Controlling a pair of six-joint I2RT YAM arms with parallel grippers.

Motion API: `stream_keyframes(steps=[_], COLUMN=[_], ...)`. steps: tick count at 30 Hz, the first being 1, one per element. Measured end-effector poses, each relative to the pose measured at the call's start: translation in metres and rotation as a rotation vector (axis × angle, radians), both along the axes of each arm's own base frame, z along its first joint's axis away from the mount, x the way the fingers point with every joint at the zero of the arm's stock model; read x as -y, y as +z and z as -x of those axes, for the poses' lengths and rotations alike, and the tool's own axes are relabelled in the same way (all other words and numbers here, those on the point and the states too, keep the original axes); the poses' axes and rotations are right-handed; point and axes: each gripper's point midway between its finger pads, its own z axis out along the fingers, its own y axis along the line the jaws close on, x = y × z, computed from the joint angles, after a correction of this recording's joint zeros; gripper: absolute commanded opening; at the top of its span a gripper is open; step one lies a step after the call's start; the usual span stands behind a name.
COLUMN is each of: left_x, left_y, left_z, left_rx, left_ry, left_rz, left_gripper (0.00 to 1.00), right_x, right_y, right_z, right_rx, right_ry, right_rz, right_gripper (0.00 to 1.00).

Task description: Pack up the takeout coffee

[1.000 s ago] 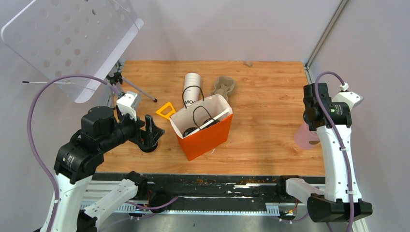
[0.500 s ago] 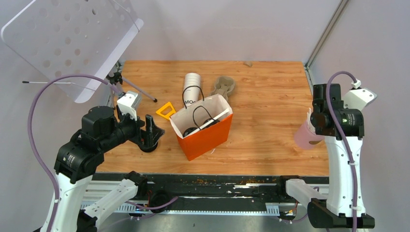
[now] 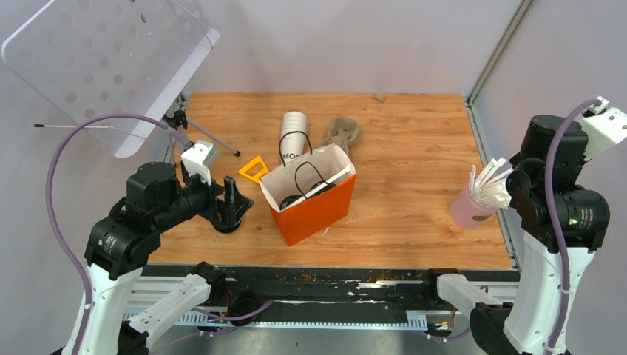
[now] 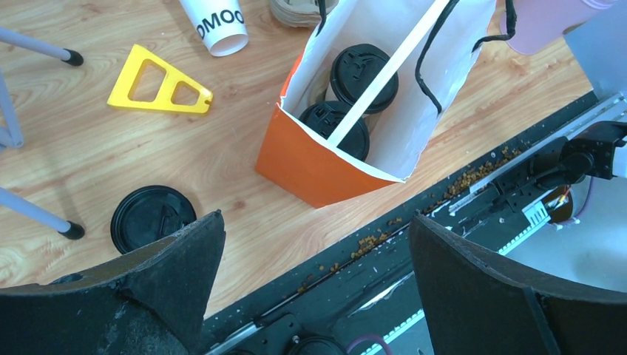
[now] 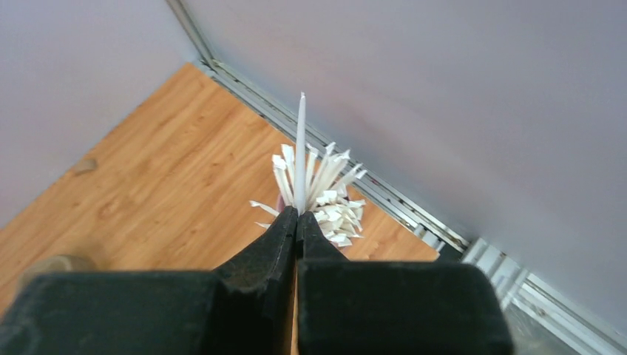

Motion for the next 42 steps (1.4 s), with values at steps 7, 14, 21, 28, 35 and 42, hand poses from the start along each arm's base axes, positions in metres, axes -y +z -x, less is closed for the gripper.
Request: stream_keyframes(steps=[7,14,21,28,35,42], left_x=[0.001,0.003,0.009,0.014,0.018,0.017], left_y=[0.001,-0.001,-0.002,-0.001,-0.007,-0.008], left_z=[0.000,-0.001,-0.007,-0.012,-0.021,-0.023], left_rx=[0.001,-0.010,-0.029,-0.045,-0.086,-0.100], left_ry=[-0.006,-0.012,-0.019,-0.008,0.009,0.035], left_rz=[0.005,0.003,0.011,0.033,0.029,0.038], left_gripper=[1.00,1.00,1.00,1.00,1.00,1.00], right_x=[-0.029,-0.096,-0.163,-0.212,-0.232,-0.244], right_y=[0.010,-0.015,-0.017,0.012,0.005,-0.002], right_z=[-0.028,-0.071,-0.086,-0.071,-0.038,-0.012], right_rx=[0.067,0.028,0.061,0.185,0.210,0.201], right_ry=[0.216,0.565,0.878,1.137,1.264,1.351], right_rz=[-0.036,-0.217,-0.417,-0.531,-0.585,-0.638], right_gripper=[0.00,0.00,0.00,0.00,0.00,0.00])
